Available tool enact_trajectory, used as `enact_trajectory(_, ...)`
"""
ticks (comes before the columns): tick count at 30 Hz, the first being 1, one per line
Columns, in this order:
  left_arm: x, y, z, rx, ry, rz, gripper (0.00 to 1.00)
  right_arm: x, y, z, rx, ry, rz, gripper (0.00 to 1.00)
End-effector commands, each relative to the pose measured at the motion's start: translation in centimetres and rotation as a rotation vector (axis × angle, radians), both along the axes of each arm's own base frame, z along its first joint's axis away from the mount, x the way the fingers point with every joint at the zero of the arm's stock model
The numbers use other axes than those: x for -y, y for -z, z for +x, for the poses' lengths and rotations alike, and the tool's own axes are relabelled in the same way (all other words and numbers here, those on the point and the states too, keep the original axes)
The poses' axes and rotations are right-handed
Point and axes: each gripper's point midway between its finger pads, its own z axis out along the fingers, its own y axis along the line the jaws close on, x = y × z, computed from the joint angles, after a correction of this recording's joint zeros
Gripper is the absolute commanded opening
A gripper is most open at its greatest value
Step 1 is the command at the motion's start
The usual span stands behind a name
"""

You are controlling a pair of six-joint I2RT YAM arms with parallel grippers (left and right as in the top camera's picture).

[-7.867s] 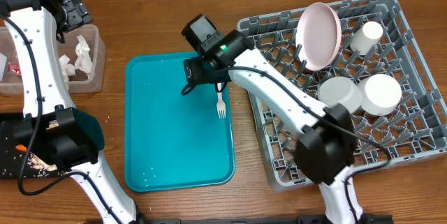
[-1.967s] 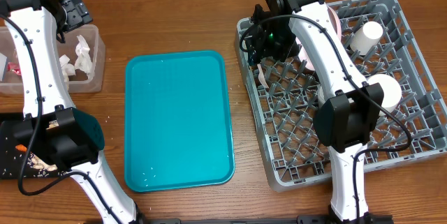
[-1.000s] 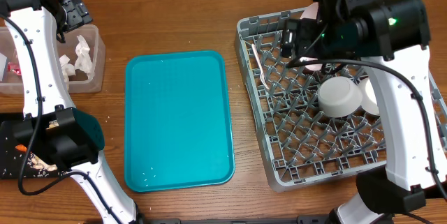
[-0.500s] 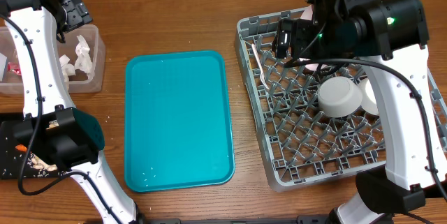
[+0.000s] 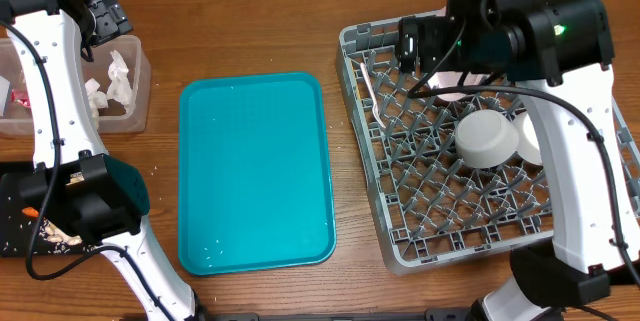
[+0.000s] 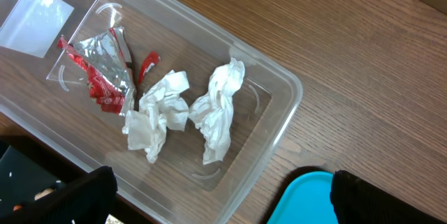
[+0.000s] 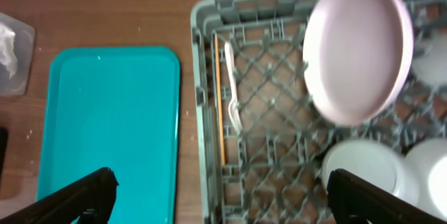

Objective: Sort waste into correct bins and load items into the dishwasher rack

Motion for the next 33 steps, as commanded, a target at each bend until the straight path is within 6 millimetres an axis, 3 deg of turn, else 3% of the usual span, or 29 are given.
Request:
enact_trajectory(1, 0.0, -1.3, -0.1, 0.027, -0.015, 0.016, 1.0, 2.2, -1.6, -0.8, 0.078, 0.017, -0.008, 1.0)
enact_trajectory(6, 0.0, -1.3, -0.1, 0.027, -0.015, 0.016, 1.0, 4.4, -0.4, -3.0, 0.128, 0.056, 0.057, 1.0)
enact_trajectory(9, 0.0, -1.3, -0.1, 0.027, -0.015, 0.016, 1.0, 5.5, 1.7, -4.5, 0.179, 0.068, 0.06, 1.0)
enact_trajectory(21, 0.0, -1.3, -0.1, 0.027, -0.015, 0.016, 1.0, 5.8, 10.6, -10.6, 0.598, -0.028, 0.092, 1.0)
enact_trajectory(33, 0.0, -1.3, -0.1, 0.027, -0.015, 0.016, 1.0, 8.9, 12.8, -13.5, 0.847, 0.069, 0.086, 1.0)
